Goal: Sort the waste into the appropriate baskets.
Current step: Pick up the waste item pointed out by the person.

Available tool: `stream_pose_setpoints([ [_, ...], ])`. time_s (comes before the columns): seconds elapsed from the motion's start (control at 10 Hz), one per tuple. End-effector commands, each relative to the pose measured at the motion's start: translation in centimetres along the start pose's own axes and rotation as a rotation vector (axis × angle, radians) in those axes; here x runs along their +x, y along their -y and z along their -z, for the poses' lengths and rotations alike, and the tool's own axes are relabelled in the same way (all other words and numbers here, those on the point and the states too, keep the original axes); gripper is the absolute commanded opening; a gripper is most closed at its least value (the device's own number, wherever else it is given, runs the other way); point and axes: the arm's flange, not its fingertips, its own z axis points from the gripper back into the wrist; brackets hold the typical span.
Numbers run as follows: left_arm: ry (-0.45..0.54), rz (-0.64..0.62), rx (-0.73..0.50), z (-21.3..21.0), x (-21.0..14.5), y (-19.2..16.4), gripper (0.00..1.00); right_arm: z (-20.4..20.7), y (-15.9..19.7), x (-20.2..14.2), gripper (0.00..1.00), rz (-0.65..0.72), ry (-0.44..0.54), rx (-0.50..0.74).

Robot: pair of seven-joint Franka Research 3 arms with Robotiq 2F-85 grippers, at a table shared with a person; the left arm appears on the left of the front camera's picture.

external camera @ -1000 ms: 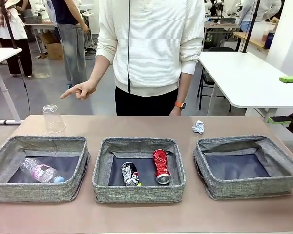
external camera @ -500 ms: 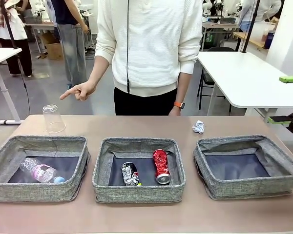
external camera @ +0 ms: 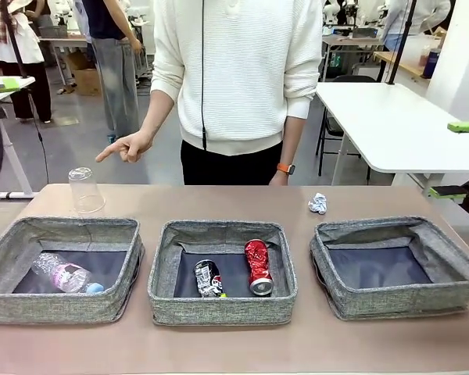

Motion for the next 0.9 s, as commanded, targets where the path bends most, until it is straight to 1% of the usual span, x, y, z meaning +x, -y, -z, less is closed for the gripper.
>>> stream_pose_setpoints([
  [0.0, -0.063, -0.137, -0.025, -1.2, -0.1, 0.5, 1.00, 0.0, -0.6, -0.1, 1.00, -0.002, 0.001, 0.017],
  [0.2, -0.063, -0.137, -0.025, -1.2, -0.1, 0.5, 1.00, 0.0, -0.6, -0.1, 1.00, -0.002, 0.001, 0.017],
  [0.3, -0.036, -0.090, -0.014, -0.1, -0.4, 0.0, 1.00, 0.0, -0.6, -0.1, 1.00, -0.002, 0.001, 0.017],
  [0.4, -0.178, 0.200, -0.073, 1.0, -0.8, -2.7, 1.00, 0.0, -0.6, -0.1, 1.00, -0.002, 0.001, 0.017],
  [0.5, -0.214, 0.278, -0.012, 2.1, -1.3, -4.6, 1.00, 0.0, -0.6, -0.1, 1.00, -0.002, 0.001, 0.017],
  [0.6, -0.185, 0.389, 0.085, 3.0, -2.0, -5.9, 1.00, 0.0, -0.6, -0.1, 1.00, -0.002, 0.001, 0.017],
  [0.7, -0.171, 0.447, 0.082, 3.4, -2.8, -6.7, 1.00, 0.0, -0.6, -0.1, 1.00, -0.002, 0.001, 0.017],
  [0.8, -0.015, 0.489, 0.069, 3.8, -3.2, -7.4, 1.00, 0.0, -0.6, -0.1, 1.00, -0.002, 0.001, 0.017],
])
